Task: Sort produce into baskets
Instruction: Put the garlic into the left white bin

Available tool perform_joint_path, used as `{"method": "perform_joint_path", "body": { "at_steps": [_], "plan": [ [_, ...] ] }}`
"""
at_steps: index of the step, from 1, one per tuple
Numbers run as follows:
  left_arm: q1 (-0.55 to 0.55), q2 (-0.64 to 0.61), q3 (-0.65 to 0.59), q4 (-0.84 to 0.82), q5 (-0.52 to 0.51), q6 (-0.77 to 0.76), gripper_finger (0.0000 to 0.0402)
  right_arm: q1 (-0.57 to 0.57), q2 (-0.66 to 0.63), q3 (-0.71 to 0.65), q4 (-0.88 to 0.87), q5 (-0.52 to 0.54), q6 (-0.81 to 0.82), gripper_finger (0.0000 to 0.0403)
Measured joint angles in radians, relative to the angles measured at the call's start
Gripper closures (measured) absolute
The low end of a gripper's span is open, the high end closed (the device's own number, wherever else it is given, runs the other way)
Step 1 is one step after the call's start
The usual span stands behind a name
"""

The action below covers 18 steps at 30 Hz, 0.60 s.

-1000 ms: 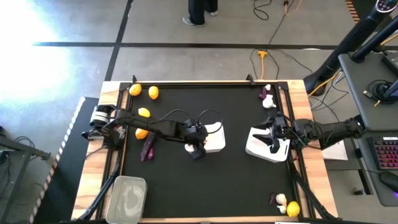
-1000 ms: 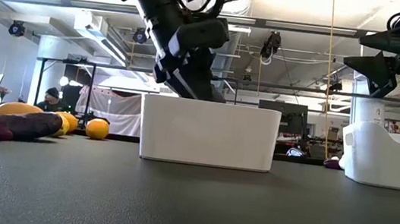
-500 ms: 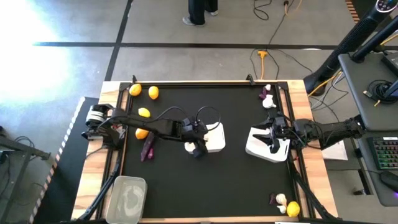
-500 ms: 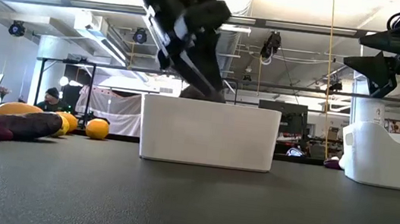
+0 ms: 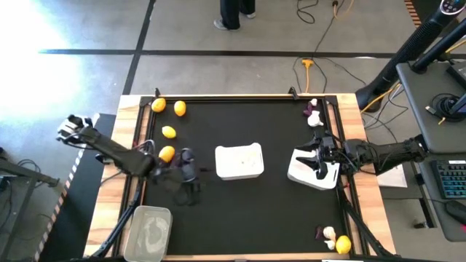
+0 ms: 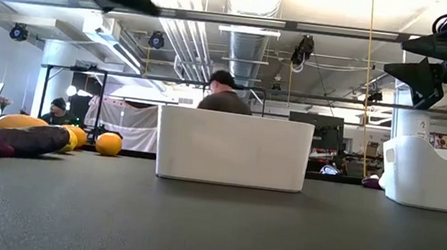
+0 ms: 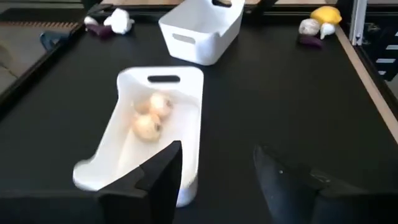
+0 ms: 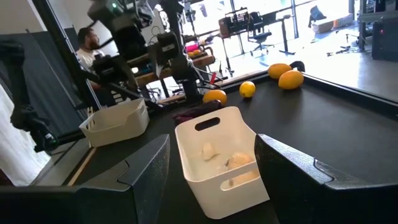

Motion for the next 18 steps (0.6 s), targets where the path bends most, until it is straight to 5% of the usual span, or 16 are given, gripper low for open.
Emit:
{"method": "perform_joint_path", "body": {
  "at_steps": [8,14,18],
  "plan": [
    [-0.032,-0.068,-0.129,0.08,0.03,-0.133,0.0235,0.0,0.0,0.0,0.001,0.0,-0.017,0.0174],
    [-0.044,-0.049,-0.173,0.238,0.085,-0.144,0.0235,0.0,0.0,0.0,0.062,0.001,-0.301,0.0174],
    [-0.044,-0.03,-0.161,0.242,0.071,-0.193,0.0235,0.0,0.0,0.0,0.16,0.001,-0.317,0.0174]
  ]
}}
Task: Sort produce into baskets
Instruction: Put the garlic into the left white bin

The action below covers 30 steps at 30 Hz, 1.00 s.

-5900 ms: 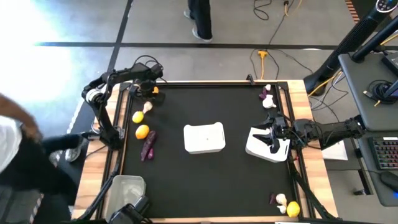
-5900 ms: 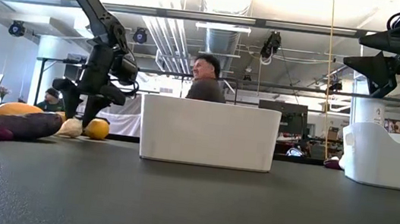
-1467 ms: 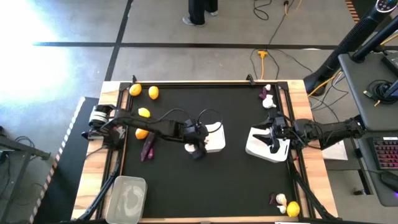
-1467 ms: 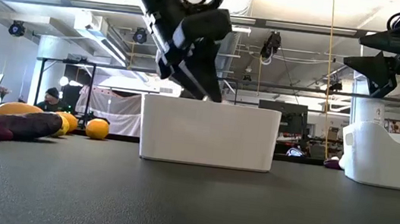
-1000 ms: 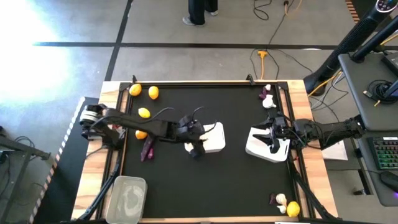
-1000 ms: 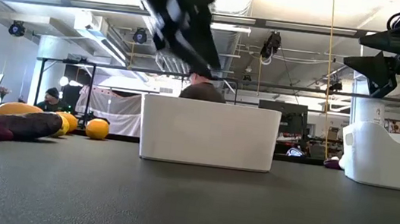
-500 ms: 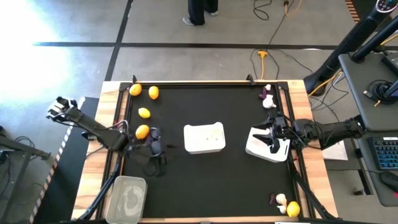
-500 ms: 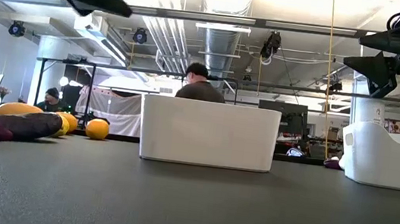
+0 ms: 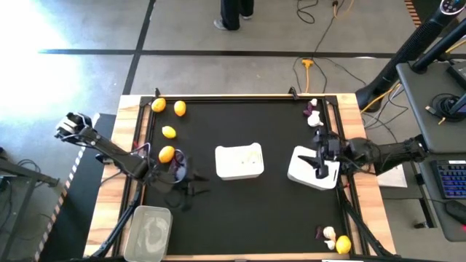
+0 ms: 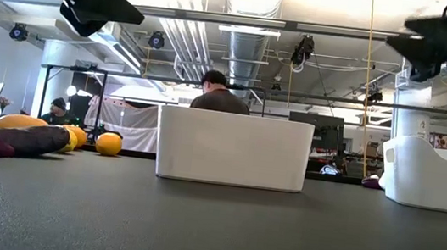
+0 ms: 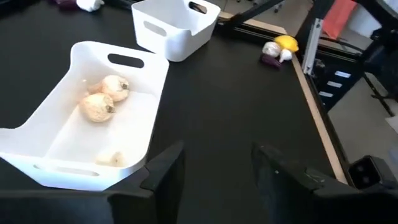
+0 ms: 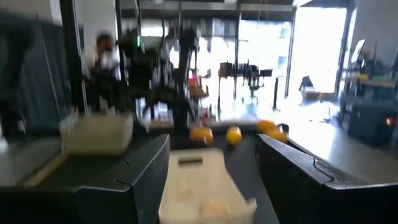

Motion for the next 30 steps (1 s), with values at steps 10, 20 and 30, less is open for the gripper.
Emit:
{"method": "perform_joint_path", "body": {
  "at_steps": [10,20,30],
  "plan": [
    [0.0,0.067,0.046,0.033,-0.117,0.054,0.0235,-0.002,0.004,0.0,0.35,0.02,0.052,0.0174],
    [0.0,0.24,0.021,0.334,-0.137,0.218,0.0235,-0.008,0.244,0.065,0.417,0.728,-0.071,0.0174],
    [0.001,0.428,0.021,0.536,-0.174,0.26,0.0235,-0.161,0.608,0.588,-0.639,0.916,0.401,0.0174]
  ]
}}
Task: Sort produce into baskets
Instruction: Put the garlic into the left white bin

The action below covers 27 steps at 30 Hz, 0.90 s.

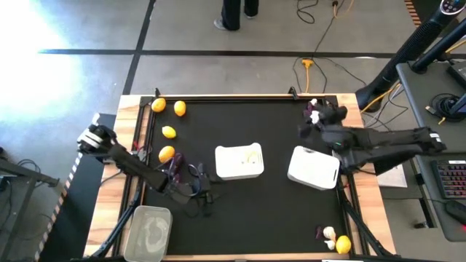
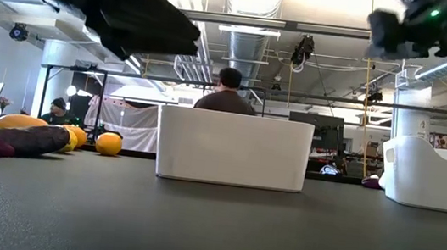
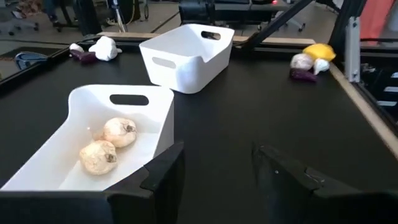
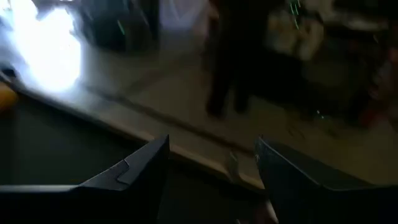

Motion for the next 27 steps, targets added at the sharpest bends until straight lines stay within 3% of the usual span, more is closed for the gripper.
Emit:
{"method": "perform_joint_path", "body": {
  "at_steps": [2,4,8,11,18,21,23,27],
  "plan": [
    [0.0,0.035,0.0,0.03,-0.005,0.0,0.0235,-0.09,0.064,0.09,-0.239,-0.088,0.136,0.0174],
    [0.0,0.068,0.0,0.059,0.002,0.0,0.0235,-0.184,0.127,0.13,-0.355,-0.171,0.177,0.0174],
    [0.019,0.124,0.013,0.107,0.004,0.043,0.0235,-0.358,0.251,0.132,-0.341,-0.392,0.04,0.0174],
    [0.038,0.145,0.026,0.118,0.003,0.06,0.0235,-0.427,0.35,0.136,-0.334,-0.536,-0.097,0.0174],
    [0.054,0.216,0.068,0.114,0.002,0.036,0.0235,-0.452,0.544,0.201,-0.346,-0.469,-0.211,0.0174],
    [0.055,0.264,0.096,0.12,-0.01,0.004,0.0235,-0.524,0.629,0.257,-0.406,-0.42,-0.207,0.0174],
    [0.055,0.287,0.113,0.118,-0.011,0.005,0.0235,-0.597,0.674,0.299,-0.46,-0.459,-0.182,0.0174],
    [0.055,0.306,0.14,0.112,-0.011,-0.001,0.0235,-0.732,0.734,0.355,-0.507,-0.658,-0.173,0.0174]
  ]
}}
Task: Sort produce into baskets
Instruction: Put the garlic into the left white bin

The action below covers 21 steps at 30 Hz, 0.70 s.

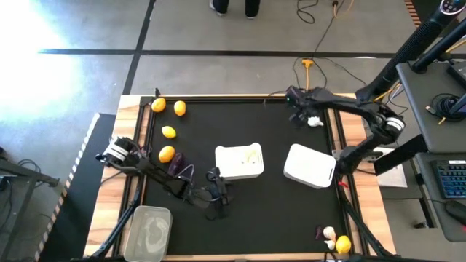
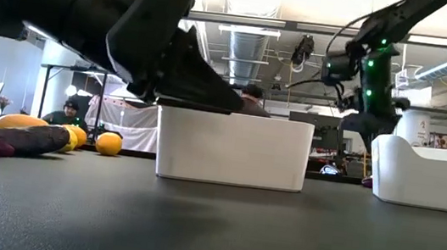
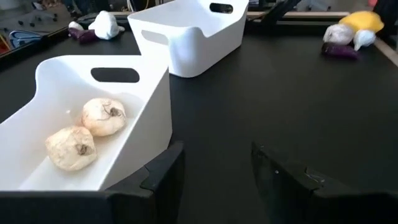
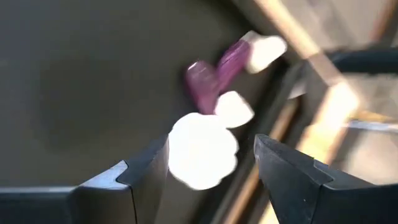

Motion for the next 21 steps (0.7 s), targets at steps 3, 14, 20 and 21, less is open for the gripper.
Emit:
{"method": "perform_joint_path", "body": {
  "at_steps": [3,14,20,21],
  "plan": [
    [-0.002,0.005,0.015,-0.003,0.009,-0.003,0.0235,-0.082,0.025,0.013,-0.006,-0.146,0.002,0.0174],
    [-0.006,0.006,0.017,-0.016,0.04,-0.103,0.0235,-0.154,0.064,0.013,-0.07,-0.226,0.003,0.0135],
    [-0.006,0.006,0.017,-0.015,0.04,-0.104,0.0235,-0.157,0.101,0.035,-0.073,-0.207,0.075,0.0082],
    [-0.006,0.006,0.017,-0.015,0.04,-0.105,0.0235,-0.157,0.116,0.043,-0.072,-0.207,0.103,0.0077]
  ]
}}
